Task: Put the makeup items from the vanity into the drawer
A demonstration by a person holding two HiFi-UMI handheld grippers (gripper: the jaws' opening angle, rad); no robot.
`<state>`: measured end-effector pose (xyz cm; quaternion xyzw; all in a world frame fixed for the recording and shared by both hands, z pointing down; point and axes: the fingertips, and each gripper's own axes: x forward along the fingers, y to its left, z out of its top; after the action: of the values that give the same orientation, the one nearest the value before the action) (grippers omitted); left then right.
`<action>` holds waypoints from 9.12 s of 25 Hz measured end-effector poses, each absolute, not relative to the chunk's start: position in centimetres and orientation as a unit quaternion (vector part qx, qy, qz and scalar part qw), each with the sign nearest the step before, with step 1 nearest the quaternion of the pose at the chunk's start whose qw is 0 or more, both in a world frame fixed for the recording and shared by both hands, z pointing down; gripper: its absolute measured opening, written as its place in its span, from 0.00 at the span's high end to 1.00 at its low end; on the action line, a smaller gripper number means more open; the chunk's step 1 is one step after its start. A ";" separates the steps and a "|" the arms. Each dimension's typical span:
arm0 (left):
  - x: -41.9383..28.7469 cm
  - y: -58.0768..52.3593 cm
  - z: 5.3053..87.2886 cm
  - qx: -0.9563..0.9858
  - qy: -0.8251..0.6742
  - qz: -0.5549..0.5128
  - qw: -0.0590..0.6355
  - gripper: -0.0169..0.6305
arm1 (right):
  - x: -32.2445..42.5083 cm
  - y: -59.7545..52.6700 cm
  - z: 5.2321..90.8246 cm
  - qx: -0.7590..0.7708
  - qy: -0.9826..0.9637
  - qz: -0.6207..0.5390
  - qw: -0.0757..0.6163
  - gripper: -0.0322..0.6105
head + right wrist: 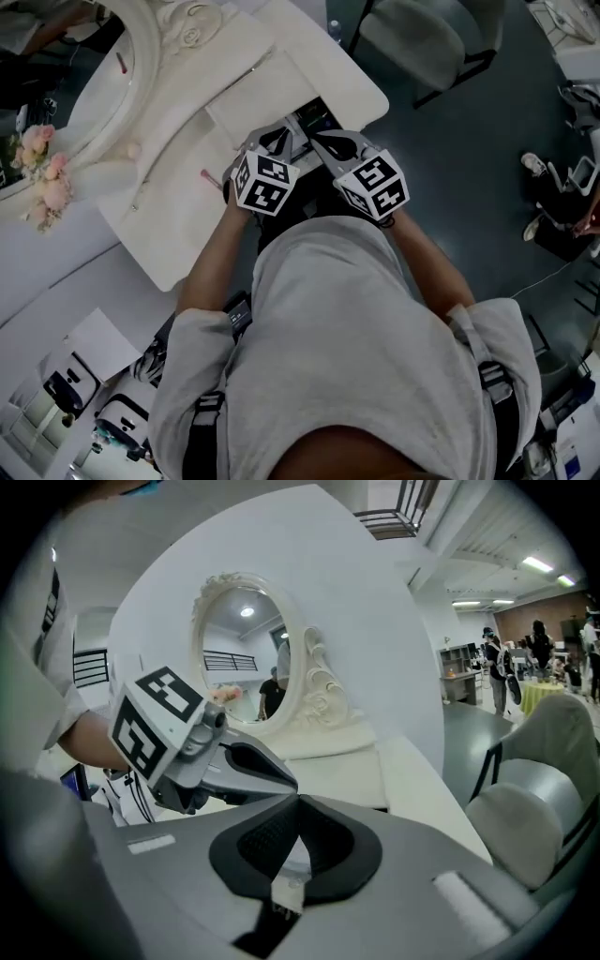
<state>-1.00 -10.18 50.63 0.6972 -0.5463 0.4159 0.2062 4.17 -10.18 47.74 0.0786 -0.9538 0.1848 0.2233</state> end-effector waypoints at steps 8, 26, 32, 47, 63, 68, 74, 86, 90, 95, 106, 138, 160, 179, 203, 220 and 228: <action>-7.4 -7.3 44.8 0.647 -0.657 0.332 0.198 0.97 | -3.7 -8.1 44.5 0.039 -0.965 0.151 0.209 0.95; -21.3 6.5 41.5 0.458 -0.847 0.071 0.261 0.97 | -18.9 2.3 41.0 -0.091 -0.970 0.079 0.212 0.95; -25.2 10.1 42.3 0.438 -0.857 0.057 0.264 0.97 | -23.6 5.3 41.3 -0.108 -0.968 0.055 0.221 0.95; -33.8 14.4 43.2 0.435 -0.856 0.059 0.272 0.97 | -33.0 9.1 42.6 -0.102 -0.966 0.060 0.229 0.95; -38.6 16.7 46.1 0.441 -0.843 0.066 0.301 0.97 | -41.6 8.2 47.7 -0.067 -0.957 0.072 0.273 0.79; -39.4 17.8 46.8 0.444 -0.838 0.062 0.311 0.97 | -43.4 7.6 49.6 -0.034 -0.952 0.070 0.298 0.66; -40.3 18.7 47.6 0.443 -0.836 0.058 0.318 0.97 | -44.6 7.8 51.7 -0.026 -0.944 0.063 0.322 0.64; -39.9 17.9 47.1 0.452 -0.834 0.053 0.312 0.97 | -43.6 7.1 50.1 -0.019 -0.953 0.055 0.296 0.71; -38.9 17.2 46.8 0.459 -0.832 0.054 0.307 0.97 | -42.1 6.8 49.4 -0.012 -0.955 0.056 0.292 0.71; -37.1 15.8 46.0 0.471 -0.827 0.047 0.304 0.97 | -39.5 6.1 48.4 -0.006 -0.957 0.060 0.284 0.71; -32.0 11.7 45.4 0.509 -0.806 0.037 0.300 0.97 | -32.8 3.8 46.5 0.019 -0.959 0.065 0.275 0.71; -13.2 -0.5 48.8 0.761 -0.549 0.262 0.226 0.97 | -7.6 -3.9 49.7 0.198 -0.915 0.120 0.331 0.71; -6.1 -1.7 52.6 0.810 -0.439 0.312 0.234 0.97 | -0.3 -7.1 54.6 0.294 -0.859 0.168 0.384 0.71; -7.5 -0.5 53.4 0.789 -0.462 0.318 0.252 0.97 | -1.3 -8.6 57.4 0.275 -0.855 0.186 0.398 0.70; -11.7 3.7 52.8 0.775 -0.469 0.367 0.214 0.97 | -2.5 -7.8 53.6 0.282 -0.884 0.154 0.339 0.86; -15.8 10.4 58.1 0.766 -0.201 0.609 0.031 0.97 | -6.9 -3.4 51.5 0.218 -0.920 0.169 0.279 0.95; -16.8 11.8 61.3 0.747 -0.056 0.662 -0.028 0.86 | -6.0 -1.0 52.2 0.231 -0.912 0.193 0.280 0.95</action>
<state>-16.83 11.85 61.31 0.7473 -0.0557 0.6616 -0.0275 -5.98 -1.03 52.22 0.2308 -0.9117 0.1930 0.2800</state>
